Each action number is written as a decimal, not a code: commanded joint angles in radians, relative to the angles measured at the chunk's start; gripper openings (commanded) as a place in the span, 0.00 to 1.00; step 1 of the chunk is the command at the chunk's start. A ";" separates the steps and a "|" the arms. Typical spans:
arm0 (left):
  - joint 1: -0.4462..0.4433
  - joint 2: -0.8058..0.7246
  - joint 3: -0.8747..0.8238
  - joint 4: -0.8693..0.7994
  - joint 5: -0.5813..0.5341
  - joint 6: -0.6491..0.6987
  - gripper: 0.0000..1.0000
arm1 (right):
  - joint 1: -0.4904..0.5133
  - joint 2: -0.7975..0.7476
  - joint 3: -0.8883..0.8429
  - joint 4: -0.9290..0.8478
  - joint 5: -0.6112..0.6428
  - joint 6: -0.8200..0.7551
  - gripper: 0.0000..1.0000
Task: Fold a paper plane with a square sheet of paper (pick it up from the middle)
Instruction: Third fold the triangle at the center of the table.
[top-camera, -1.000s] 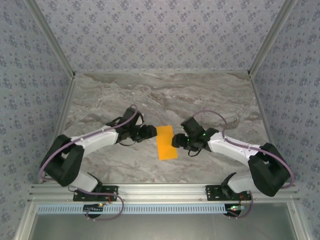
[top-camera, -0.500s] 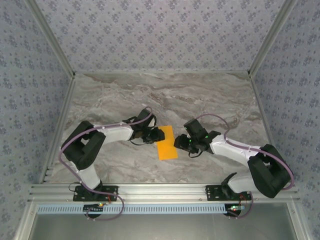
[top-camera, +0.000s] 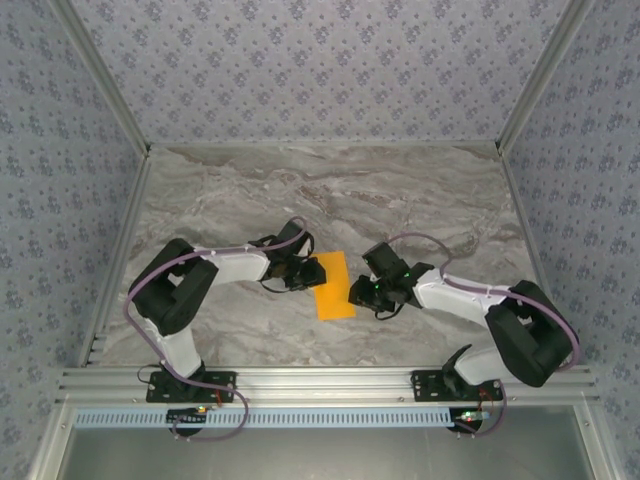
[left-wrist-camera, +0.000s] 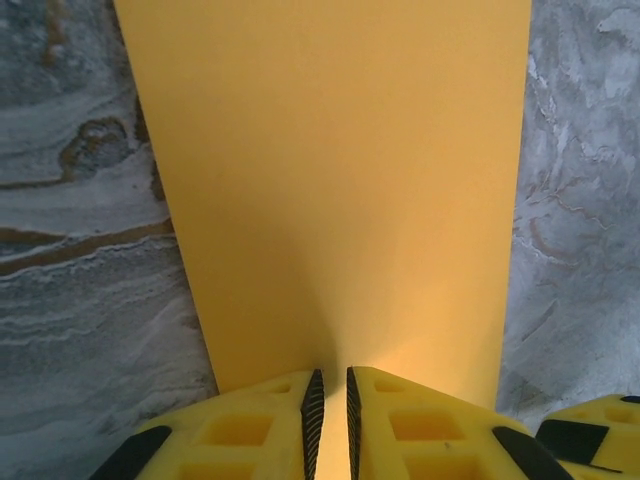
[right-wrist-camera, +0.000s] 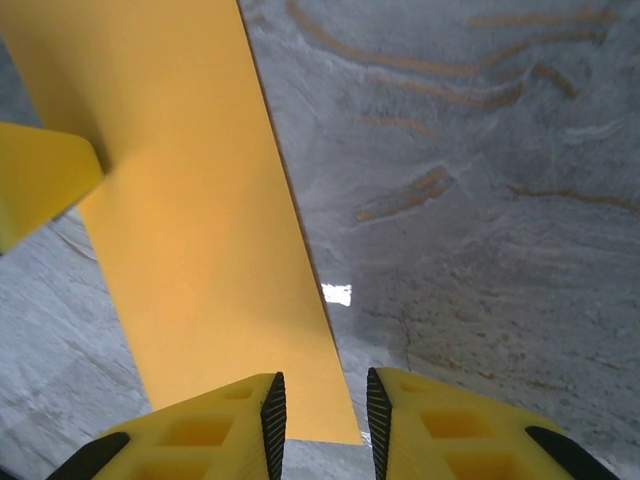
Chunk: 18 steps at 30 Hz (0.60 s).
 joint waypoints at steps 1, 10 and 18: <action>-0.003 0.033 -0.017 -0.101 -0.111 0.031 0.19 | 0.011 0.018 0.016 -0.046 -0.015 -0.035 0.34; -0.003 0.015 -0.012 -0.147 -0.205 0.054 0.16 | 0.043 0.058 0.039 -0.029 -0.029 -0.052 0.33; -0.003 0.022 -0.025 -0.123 -0.179 0.048 0.15 | 0.047 0.081 0.048 -0.007 -0.034 -0.049 0.31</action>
